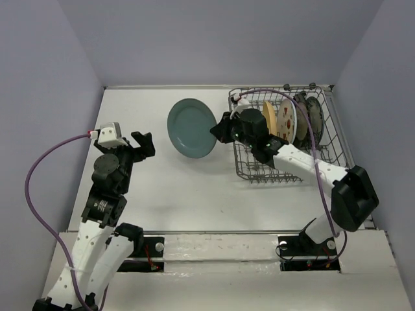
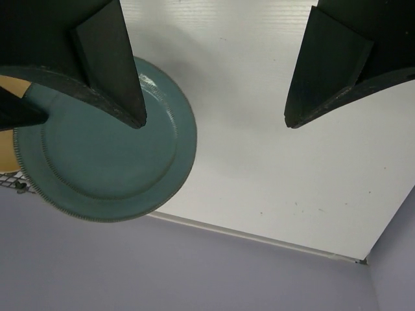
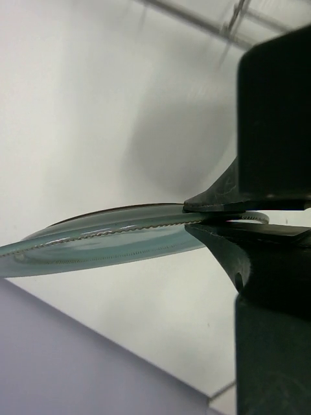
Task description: Load the plates into the dish rack
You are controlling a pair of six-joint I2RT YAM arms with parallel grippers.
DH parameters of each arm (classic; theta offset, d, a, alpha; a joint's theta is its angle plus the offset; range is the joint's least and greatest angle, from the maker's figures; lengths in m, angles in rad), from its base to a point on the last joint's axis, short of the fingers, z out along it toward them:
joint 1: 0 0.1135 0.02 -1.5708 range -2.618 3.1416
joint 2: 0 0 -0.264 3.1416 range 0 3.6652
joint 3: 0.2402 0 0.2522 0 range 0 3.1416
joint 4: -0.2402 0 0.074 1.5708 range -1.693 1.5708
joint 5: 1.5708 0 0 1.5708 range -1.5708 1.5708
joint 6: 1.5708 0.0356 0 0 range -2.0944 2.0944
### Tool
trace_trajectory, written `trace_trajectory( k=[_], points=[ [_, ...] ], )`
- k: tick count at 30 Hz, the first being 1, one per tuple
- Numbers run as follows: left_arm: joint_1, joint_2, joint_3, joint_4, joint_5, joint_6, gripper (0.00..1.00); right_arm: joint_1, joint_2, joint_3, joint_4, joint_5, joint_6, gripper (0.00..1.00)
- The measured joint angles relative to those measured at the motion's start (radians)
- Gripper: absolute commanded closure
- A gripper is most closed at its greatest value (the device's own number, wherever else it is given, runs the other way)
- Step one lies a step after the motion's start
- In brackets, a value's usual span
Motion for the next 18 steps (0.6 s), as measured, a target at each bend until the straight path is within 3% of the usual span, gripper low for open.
trace_trajectory(
  k=[8,18],
  points=[
    [0.000,-0.045,0.000,0.000,0.053,-0.010,0.01,-0.061,-0.166,0.032,-0.201,0.275,-0.253,0.93],
    [-0.024,-0.109,-0.001,0.014,0.113,-0.024,0.01,-0.126,-0.143,0.211,-0.373,0.565,-0.473,0.93]
  ],
)
